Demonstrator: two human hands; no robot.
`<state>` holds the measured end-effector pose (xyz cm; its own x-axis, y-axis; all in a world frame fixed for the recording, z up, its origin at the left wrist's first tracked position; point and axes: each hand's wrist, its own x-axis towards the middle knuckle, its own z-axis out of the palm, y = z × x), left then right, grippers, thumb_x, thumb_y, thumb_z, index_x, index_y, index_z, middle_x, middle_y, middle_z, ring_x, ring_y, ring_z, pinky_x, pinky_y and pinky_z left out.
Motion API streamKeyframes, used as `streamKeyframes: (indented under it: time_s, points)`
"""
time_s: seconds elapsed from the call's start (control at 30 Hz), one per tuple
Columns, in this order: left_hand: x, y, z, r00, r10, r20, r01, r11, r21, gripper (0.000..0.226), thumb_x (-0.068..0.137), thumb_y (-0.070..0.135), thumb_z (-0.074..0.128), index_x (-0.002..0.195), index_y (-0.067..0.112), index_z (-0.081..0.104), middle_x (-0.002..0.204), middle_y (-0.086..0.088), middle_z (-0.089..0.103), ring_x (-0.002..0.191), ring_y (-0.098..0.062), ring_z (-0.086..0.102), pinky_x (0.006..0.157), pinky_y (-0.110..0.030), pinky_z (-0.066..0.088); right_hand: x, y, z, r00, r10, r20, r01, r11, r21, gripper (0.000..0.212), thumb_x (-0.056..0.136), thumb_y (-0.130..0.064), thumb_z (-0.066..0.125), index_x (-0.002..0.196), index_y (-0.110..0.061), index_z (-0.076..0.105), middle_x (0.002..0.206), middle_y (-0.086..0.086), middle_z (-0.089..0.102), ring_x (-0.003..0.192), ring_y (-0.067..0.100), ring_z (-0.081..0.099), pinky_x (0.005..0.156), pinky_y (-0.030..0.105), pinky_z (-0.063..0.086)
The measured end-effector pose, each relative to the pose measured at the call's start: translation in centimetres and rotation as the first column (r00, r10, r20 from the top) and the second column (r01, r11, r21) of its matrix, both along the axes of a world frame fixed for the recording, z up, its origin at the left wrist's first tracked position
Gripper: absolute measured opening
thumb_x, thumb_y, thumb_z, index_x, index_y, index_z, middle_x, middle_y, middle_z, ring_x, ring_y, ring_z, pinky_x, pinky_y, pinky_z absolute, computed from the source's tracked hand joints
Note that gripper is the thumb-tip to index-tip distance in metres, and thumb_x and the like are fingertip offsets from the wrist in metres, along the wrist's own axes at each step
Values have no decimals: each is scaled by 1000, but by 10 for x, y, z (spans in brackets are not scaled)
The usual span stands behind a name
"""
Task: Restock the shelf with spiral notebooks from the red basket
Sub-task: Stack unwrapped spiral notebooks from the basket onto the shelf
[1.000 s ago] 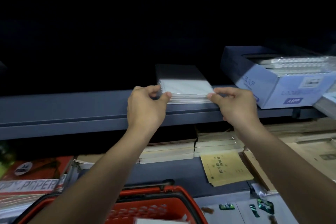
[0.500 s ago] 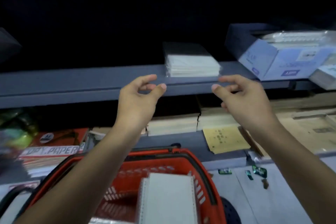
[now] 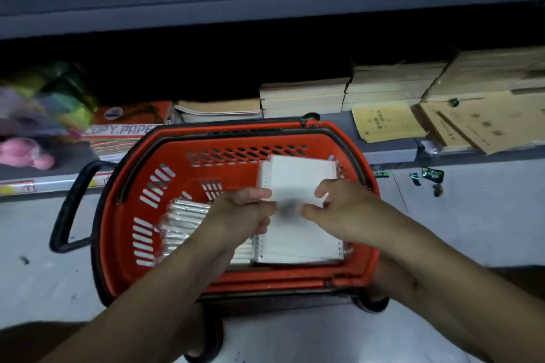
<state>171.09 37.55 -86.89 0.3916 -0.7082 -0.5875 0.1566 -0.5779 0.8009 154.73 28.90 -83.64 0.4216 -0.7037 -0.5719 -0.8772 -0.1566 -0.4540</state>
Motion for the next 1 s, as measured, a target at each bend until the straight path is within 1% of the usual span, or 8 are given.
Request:
streamKeyframes:
  time_s: [0.17, 0.23, 0.33, 0.47, 0.67, 0.77, 0.83, 1.0]
  points:
    - [2, -1, -32, 978, -27, 207, 5, 994, 105, 16, 83, -3, 69, 85, 12, 72, 84, -2, 71, 73, -16, 64, 63, -21, 51, 3, 1, -29, 984, 10, -177, -2, 999, 45, 42, 94, -50, 59, 96, -8, 60, 96, 7, 65, 94, 23, 65, 58, 23, 44]
    - [-3, 4, -38, 961, -117, 251, 78, 984, 161, 20, 82, 2, 72, 100, 12, 69, 90, 2, 68, 69, -9, 63, 54, -10, 48, 6, 5, -39, 987, -22, -160, 35, 997, 75, 44, 92, -51, 61, 100, -8, 61, 110, 11, 63, 98, 24, 64, 55, 23, 41]
    - [-9, 9, -43, 917, -219, 333, 152, 965, 215, 38, 83, 10, 71, 119, 18, 66, 100, 3, 63, 80, -12, 63, 64, -14, 45, 11, 8, -52, 987, -108, -122, 121, 988, 97, 65, 88, -58, 61, 128, -8, 53, 146, 16, 40, 122, 30, 54, 83, 29, 47]
    - [-13, 13, -43, 836, -321, 445, 229, 941, 249, 37, 81, 14, 68, 118, 15, 68, 111, -9, 66, 96, -19, 64, 76, -17, 44, 10, 0, -49, 968, -202, -152, 215, 974, 74, 91, 90, -59, 59, 154, -6, 23, 160, 18, 21, 144, 37, 31, 109, 38, 38]
    - [-12, 14, -35, 925, -234, 300, 167, 958, 234, 3, 81, 10, 70, 82, 8, 69, 66, 1, 63, 61, -16, 59, 54, -18, 45, 1, -3, -67, 918, -397, 18, 388, 905, 173, 91, 60, -60, 69, 138, -15, 52, 134, 7, 61, 119, 23, 58, 94, 34, 54]
    - [-5, 13, -28, 982, -101, 159, 65, 974, 218, 12, 84, 12, 73, 95, 6, 70, 74, 0, 64, 63, -12, 56, 52, -20, 41, -1, 1, -55, 853, -509, 115, 473, 847, 242, 23, 88, -28, 67, 99, -8, 67, 91, 6, 71, 76, 15, 63, 60, 21, 50]
    - [1, 12, -20, 994, 13, 105, -29, 988, 150, 13, 88, 6, 68, 100, 7, 66, 88, -4, 65, 71, -13, 56, 53, -24, 42, -4, 2, -48, 760, -619, 197, 545, 772, 327, 18, 91, -12, 63, 74, -12, 60, 61, -1, 62, 59, 12, 52, 42, 16, 38]
    - [17, 11, 20, 956, 187, -224, -215, 971, -106, 9, 93, 1, 61, 102, -1, 60, 77, -14, 71, 62, -25, 68, 53, -29, 57, 0, -4, -18, 591, -712, 378, 586, 702, 405, 12, 83, -2, 59, 71, -5, 60, 64, 12, 52, 63, 24, 49, 59, 32, 38]
